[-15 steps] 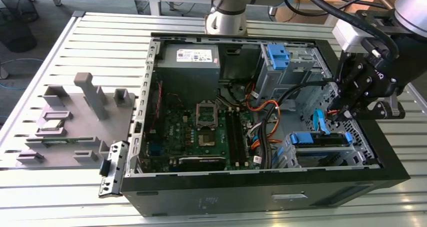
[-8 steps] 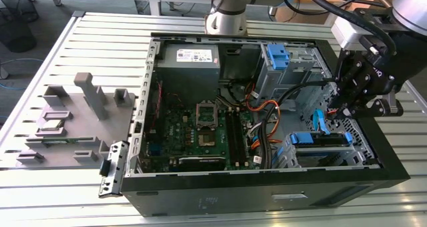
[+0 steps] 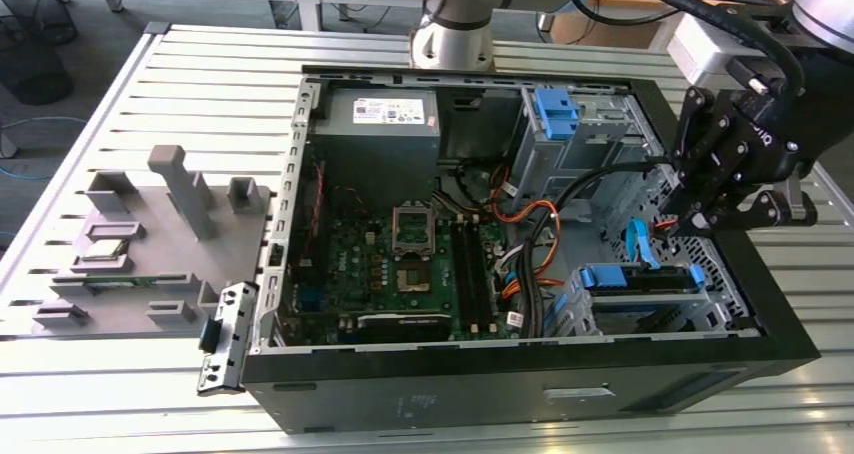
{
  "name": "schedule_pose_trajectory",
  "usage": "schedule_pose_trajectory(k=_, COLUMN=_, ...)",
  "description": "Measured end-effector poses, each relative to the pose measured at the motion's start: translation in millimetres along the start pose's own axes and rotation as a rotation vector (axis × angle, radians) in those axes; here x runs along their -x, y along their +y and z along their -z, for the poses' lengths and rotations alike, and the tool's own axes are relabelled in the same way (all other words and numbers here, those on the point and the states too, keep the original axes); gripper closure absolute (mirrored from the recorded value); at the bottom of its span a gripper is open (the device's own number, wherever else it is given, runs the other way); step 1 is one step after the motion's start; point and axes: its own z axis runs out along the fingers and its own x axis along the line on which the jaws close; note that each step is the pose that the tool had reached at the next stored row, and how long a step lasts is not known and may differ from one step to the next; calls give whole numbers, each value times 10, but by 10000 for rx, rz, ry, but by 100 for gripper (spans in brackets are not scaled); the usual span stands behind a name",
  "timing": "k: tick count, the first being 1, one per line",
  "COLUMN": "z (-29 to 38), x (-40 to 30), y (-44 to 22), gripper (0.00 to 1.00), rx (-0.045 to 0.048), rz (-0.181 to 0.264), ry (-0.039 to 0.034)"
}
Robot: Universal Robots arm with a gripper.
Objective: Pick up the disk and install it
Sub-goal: 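Insert the second disk wire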
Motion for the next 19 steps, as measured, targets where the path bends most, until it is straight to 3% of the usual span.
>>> schedule_pose_trajectory(k=19, z=13, x=0, y=-30, gripper=69, rx=0, rz=0, ry=2)
